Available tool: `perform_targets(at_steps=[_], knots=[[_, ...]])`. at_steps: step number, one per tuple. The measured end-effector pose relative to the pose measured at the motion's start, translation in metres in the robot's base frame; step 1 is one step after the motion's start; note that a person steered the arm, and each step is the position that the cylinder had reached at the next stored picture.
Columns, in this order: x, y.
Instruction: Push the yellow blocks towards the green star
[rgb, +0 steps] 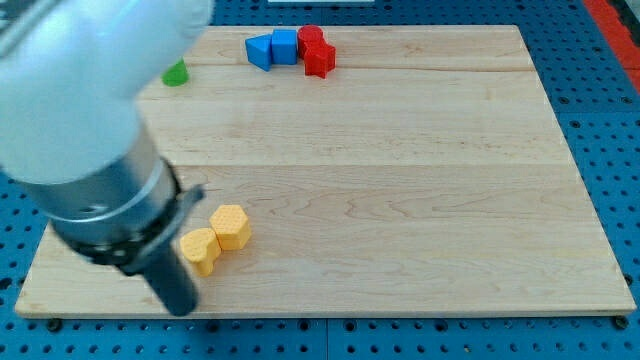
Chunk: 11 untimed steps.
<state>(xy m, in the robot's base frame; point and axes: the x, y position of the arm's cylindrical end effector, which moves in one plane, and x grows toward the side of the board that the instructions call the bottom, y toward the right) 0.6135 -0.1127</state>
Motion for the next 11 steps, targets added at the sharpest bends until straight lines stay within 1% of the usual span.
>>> perform_targets(at_steps=[1,2,3,4,5,6,7,8,9,10,11], knots=[[-0.027,0.061],[-0.042,-0.006],[-0.04,-0.061],[-0.04,-0.015],[-0.042,0.061],[0.003,0.062],[0.004,0.028],[-0.028,0.01],[-0.043,0.064],[-0.052,0.04],[-0.064,-0.011]])
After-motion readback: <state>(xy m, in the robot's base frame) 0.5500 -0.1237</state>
